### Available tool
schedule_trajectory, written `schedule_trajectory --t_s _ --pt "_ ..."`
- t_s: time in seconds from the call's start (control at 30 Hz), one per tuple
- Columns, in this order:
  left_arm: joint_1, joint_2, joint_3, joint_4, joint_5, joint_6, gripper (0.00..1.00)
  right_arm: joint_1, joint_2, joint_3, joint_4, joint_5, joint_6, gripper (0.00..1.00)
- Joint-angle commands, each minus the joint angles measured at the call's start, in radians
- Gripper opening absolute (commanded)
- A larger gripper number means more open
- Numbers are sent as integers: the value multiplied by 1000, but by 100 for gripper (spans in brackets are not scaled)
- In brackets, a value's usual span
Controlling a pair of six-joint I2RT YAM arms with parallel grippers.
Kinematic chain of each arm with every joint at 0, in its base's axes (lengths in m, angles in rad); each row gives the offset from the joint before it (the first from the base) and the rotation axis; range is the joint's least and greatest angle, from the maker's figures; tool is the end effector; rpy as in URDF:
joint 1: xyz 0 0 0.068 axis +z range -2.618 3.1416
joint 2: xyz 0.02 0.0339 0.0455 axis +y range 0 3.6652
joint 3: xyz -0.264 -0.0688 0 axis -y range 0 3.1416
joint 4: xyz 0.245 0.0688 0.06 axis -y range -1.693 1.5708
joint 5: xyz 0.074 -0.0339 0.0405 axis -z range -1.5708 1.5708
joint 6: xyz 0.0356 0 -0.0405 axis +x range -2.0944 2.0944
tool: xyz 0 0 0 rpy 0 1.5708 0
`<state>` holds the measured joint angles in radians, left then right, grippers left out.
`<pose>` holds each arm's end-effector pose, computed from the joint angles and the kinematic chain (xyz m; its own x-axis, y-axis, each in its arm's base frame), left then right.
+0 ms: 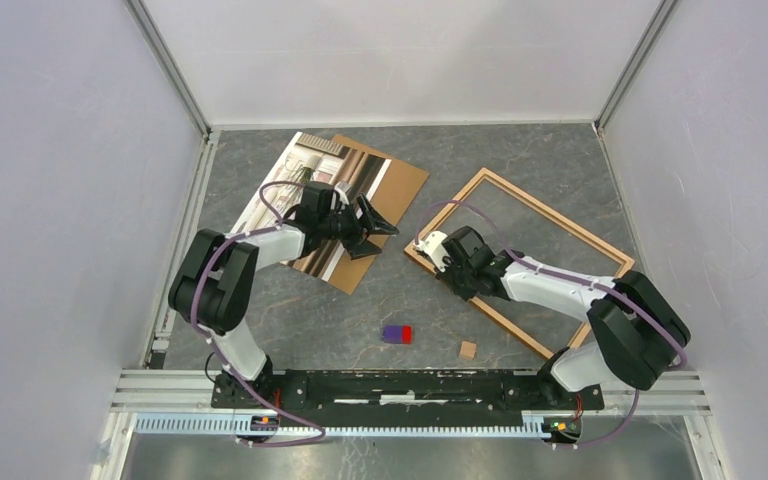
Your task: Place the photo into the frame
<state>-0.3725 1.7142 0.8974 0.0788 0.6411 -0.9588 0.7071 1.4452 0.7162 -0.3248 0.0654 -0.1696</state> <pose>0.3136 -0.1454 0.1683 -0.9361 -0.3385 -0.0957 -0.1086 0.5368 -0.8367 0.2020 0.1696 0.1618 -0.5461 -0.6882 -0.4776 -0.7263 0.6731 -0.1394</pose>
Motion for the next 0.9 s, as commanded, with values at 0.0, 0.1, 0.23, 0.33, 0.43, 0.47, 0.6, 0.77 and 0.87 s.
schedule_trajectory --t_s 0.0,0.1,0.23,0.33,0.43,0.47,0.6,0.77,0.87 --pt "3 52 -62 360 24 -266 85 1 -79 33 68 20 -6 0" --pt "1 74 -87 446 7 -329 86 2 -86 57 69 18 -24 0" --pt "-6 89 -98 502 -20 -358 89 -7 -78 92 64 17 -43 0" --pt "-28 114 -91 564 -42 -382 92 -15 -72 108 69 4 -49 0" --pt "-65 138 -81 578 -81 -389 96 -30 -65 123 72 -24 -47 0" --pt "-75 141 -85 580 -112 -397 97 -34 -62 128 72 -34 -47 0" --pt "-119 156 -96 635 -211 -432 98 -42 -54 140 78 -54 -43 0" --pt "-189 223 -55 739 -259 -471 97 -50 -55 134 95 -63 -32 0" --pt "-219 296 -45 895 -285 -542 92 -53 -60 128 104 -89 -21 0"
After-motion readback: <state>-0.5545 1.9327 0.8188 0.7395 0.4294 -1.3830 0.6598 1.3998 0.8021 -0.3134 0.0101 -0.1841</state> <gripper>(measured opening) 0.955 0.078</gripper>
